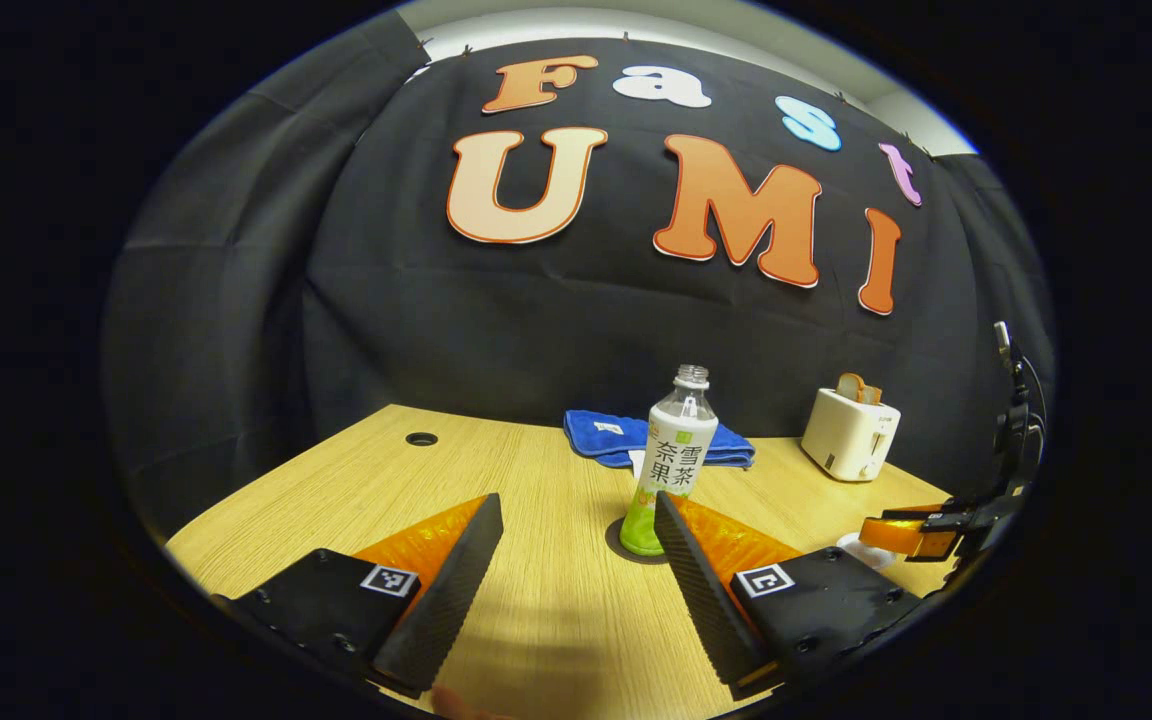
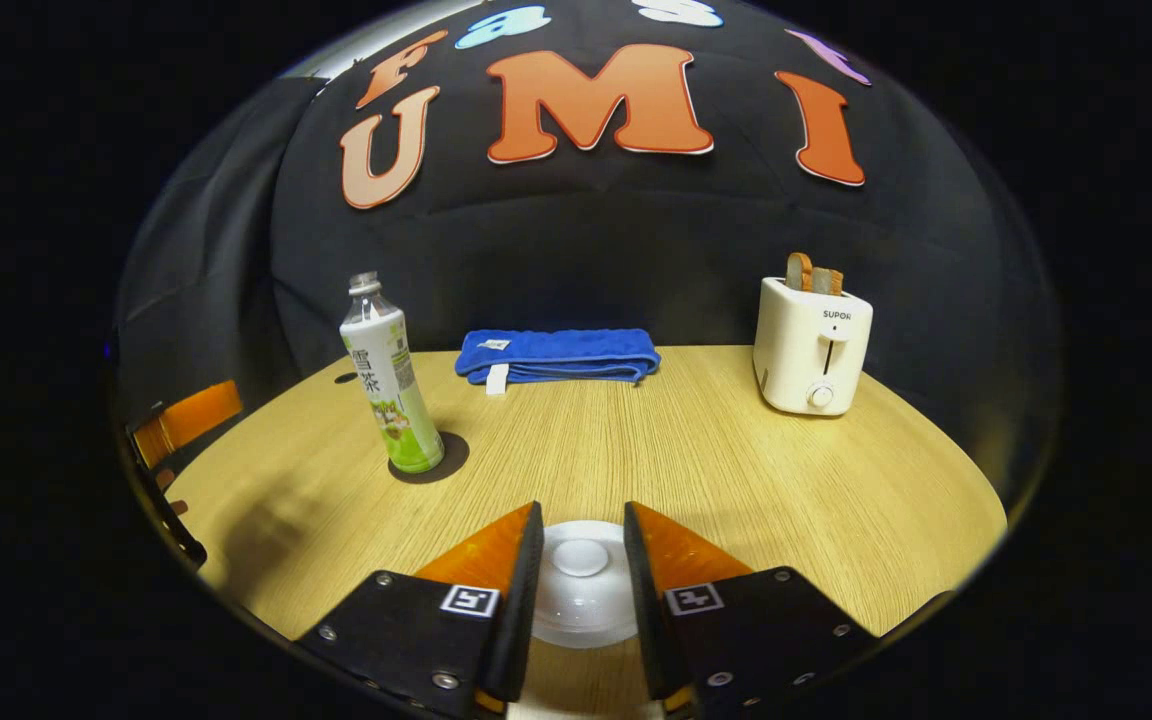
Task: Open the teacup lid with one hand, grasp the water bottle and pour water into the teacup with the other hand; after pouring, place the water bottle on the coaster and then close the teacup lid.
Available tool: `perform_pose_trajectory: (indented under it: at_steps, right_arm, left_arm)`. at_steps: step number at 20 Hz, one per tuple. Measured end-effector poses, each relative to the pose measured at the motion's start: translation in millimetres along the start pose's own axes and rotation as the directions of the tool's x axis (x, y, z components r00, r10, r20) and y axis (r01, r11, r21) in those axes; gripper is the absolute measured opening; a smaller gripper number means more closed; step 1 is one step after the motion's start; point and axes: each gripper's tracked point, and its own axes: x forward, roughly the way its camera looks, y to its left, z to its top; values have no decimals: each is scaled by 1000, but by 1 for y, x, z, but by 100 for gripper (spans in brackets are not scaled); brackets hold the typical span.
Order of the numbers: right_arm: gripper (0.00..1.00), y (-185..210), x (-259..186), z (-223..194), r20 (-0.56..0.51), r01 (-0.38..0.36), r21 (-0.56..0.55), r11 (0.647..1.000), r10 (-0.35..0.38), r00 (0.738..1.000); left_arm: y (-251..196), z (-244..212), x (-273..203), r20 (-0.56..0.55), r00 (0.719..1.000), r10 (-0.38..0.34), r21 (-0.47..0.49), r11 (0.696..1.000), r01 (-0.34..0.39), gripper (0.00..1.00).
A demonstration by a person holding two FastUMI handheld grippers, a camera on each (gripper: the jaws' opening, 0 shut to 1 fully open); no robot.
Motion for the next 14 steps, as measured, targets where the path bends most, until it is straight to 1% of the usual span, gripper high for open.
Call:
perform_pose_trajectory:
  at_steps: [1, 2, 3, 4, 5, 6, 9, 14]
  right_arm:
    - [48, -1, -4, 4, 14, -3, 9, 1000, 3, 1000]
    - [66, -2, -7, 10, 28, -1, 13, 1000, 1, 1000]
    - [72, -3, -12, 15, 43, -1, 16, 1000, 0, 999]
    - [83, -4, -16, 20, 57, -1, 17, 1000, 0, 998]
    - [88, -4, -21, 24, 70, -2, 20, 1000, 1, 998]
    - [96, -3, -26, 28, 85, -7, 23, 1000, 5, 996]
    - [97, -5, -38, 42, 128, -17, 37, 999, 12, 992]
    - [97, -17, -50, 54, 170, 1, 32, 999, -7, 985]
  left_arm:
    - [-1, 2, -1, 5, 1000, 0, 1, 1000, 0, 100]
    - [-2, 4, -1, 8, 1000, -2, 1, 1000, 2, 99]
    - [-4, 5, -2, 10, 1000, -3, 0, 1000, 3, 99]
    - [-6, 7, -2, 11, 1000, -8, -3, 1000, 8, 99]
    - [-7, 7, -2, 11, 1000, -10, -8, 1000, 10, 99]
    - [-9, 9, -3, 12, 1000, -12, -15, 1000, 12, 99]
    - [-13, 14, -6, 19, 1000, -13, -26, 1000, 13, 99]
    - [-11, 22, -10, 30, 1000, 3, -25, 1000, -2, 99]
